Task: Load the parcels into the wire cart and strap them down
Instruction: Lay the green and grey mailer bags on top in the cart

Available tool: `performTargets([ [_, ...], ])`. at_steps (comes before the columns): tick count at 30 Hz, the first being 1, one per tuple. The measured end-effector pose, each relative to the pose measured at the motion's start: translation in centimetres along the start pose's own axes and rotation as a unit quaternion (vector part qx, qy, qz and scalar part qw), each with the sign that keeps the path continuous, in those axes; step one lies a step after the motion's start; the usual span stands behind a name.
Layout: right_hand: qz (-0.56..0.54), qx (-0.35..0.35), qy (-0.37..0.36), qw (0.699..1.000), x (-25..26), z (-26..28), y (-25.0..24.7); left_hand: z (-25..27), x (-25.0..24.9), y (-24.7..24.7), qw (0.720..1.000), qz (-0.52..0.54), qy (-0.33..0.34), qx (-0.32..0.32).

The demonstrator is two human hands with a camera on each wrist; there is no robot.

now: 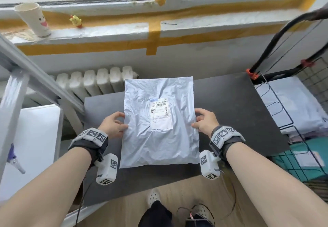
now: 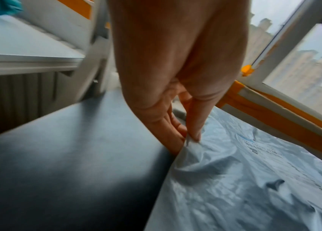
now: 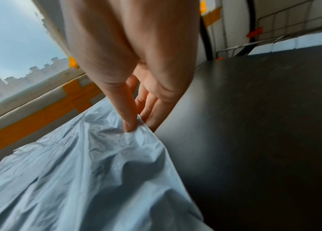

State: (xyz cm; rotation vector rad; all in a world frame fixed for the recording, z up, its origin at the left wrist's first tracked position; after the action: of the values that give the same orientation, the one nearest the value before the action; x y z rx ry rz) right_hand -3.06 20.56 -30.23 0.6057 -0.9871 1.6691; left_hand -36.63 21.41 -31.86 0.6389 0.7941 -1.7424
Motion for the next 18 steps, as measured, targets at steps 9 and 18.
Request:
performTargets([
  [9,-0.078,-0.130,0.003,0.988,-6.2,7.4,-17.7,0.9,-10.3,16.9,0.986,-0.113,0.056,0.110],
  [18,-0.132,-0.214,0.020,0.968,-15.6,14.2,-35.3,2.4,-17.6,37.5,0.960,-0.201,0.115,0.158],
])
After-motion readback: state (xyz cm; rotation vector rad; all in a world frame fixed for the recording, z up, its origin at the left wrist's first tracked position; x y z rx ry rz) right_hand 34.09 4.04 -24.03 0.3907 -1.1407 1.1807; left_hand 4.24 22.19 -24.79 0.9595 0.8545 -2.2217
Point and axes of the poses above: each hand's wrist, its own z-axis away from the middle knuckle, its own y-axis out of the palm, x = y × z, the point moved 7 cm from there along -z, towards the middle knuckle, and after that the axes turned 4 degrees about x, right-handed, at the moved point
